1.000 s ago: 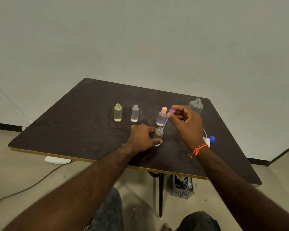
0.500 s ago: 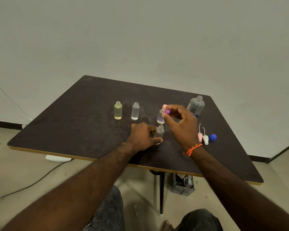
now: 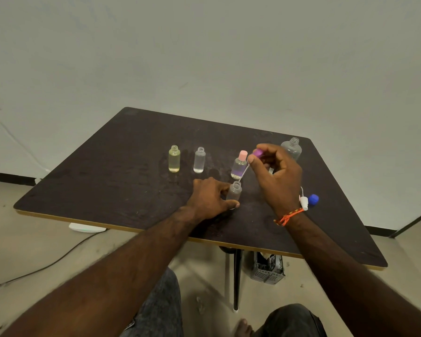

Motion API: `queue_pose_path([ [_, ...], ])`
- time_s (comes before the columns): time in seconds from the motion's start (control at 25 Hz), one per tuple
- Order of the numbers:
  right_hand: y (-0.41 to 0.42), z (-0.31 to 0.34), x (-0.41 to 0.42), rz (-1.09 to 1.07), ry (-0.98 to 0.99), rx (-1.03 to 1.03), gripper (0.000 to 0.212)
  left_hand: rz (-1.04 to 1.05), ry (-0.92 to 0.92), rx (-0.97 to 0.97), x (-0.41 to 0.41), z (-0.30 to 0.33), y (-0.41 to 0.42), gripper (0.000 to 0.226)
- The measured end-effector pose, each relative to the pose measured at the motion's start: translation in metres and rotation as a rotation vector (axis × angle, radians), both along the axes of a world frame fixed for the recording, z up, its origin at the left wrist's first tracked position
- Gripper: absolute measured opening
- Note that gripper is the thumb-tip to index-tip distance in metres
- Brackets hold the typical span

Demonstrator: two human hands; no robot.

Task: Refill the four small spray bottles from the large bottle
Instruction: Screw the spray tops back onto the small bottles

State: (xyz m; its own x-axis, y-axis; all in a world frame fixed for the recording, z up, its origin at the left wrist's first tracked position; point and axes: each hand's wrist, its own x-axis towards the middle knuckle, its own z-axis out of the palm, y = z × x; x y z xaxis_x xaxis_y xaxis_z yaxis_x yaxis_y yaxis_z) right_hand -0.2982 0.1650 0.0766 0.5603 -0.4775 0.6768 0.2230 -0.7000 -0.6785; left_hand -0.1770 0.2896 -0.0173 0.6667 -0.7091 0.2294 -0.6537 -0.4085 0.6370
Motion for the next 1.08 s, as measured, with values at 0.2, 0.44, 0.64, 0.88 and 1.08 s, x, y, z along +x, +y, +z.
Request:
queue_pose_path([
  [0.2,0.002,-0.019,0.003,0.051,0.136,-0.024,0.02,0.019,-0.033,0.011,-0.003,0.002,0.0,0.037],
  [0.44,-0.004,-0.043,0.001,0.066,0.379,0.092,0.023,0.023,-0.041,0.034,-0.004,0.003,0.0,0.041],
  [0.64,-0.004,-0.04,0.008,0.048,0.487,-0.088,0.029,0.017,-0.047,0.035,-0.006,0.001,0.0,0.027],
  [0.88,0.002,-0.039,0.014,-0.028,0.613,-0.019,0.051,0.023,-0.045,0.023,-0.008,0.002,0.002,0.034],
  [1.08,0.002,-0.034,0.007,0.187,0.547,0.036,0.064,0.013,-0.028,0.011,-0.006,-0.003,0.002,0.022],
])
